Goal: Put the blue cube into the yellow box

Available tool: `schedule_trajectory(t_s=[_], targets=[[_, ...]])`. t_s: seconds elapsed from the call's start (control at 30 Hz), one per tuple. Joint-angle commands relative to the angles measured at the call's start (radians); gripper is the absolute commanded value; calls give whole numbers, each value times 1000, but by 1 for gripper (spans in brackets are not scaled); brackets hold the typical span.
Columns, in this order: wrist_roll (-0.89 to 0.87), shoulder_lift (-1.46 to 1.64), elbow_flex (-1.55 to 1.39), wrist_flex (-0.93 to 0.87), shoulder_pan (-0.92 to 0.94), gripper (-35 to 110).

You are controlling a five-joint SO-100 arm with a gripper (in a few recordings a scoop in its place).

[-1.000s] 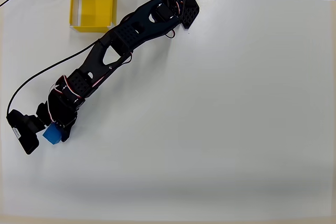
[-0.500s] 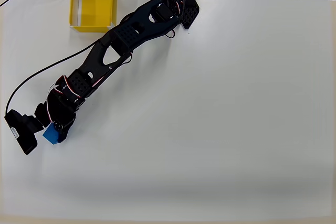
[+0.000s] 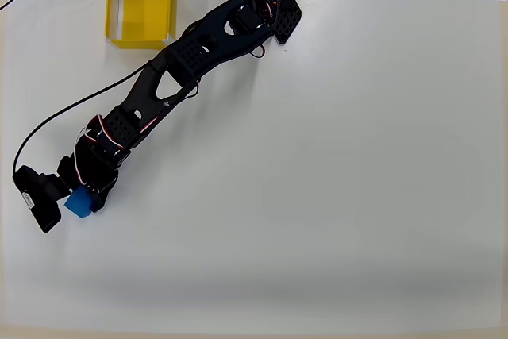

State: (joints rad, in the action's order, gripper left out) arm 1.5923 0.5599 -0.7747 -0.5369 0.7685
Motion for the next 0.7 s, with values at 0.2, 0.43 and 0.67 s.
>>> schedule_trajectory(t_s=[0.2,0.43,0.67], targets=[[37,109,95,28,2,22],[43,241,-18,15,6,19],[63,502,-195,-26,21,18]])
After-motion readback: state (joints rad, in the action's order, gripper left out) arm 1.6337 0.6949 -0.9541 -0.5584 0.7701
